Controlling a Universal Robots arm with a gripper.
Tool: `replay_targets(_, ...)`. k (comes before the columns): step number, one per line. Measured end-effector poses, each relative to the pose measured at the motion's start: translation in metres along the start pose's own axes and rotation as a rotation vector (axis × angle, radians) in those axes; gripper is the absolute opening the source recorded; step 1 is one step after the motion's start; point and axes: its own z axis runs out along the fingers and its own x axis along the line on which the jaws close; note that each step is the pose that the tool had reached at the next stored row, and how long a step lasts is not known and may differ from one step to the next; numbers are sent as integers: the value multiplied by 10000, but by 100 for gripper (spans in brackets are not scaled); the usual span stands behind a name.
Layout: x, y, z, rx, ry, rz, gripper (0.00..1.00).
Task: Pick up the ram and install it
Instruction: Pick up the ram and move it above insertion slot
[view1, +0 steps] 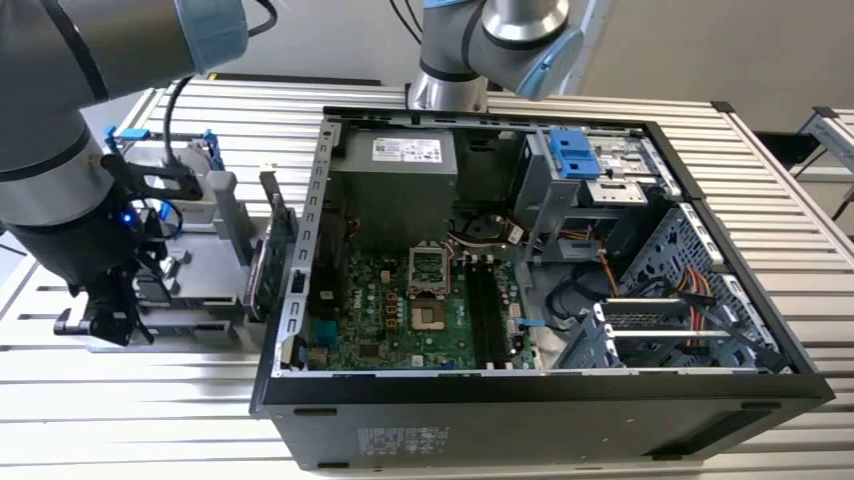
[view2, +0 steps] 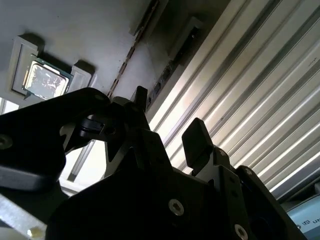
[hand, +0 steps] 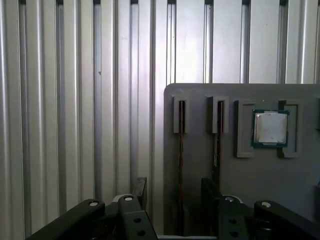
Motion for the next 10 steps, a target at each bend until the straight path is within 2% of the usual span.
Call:
replay_targets(5, 0, -3, 63, -130, 1, -1, 100)
replay_targets(10, -1, -4, 115, -135, 1, -1, 100)
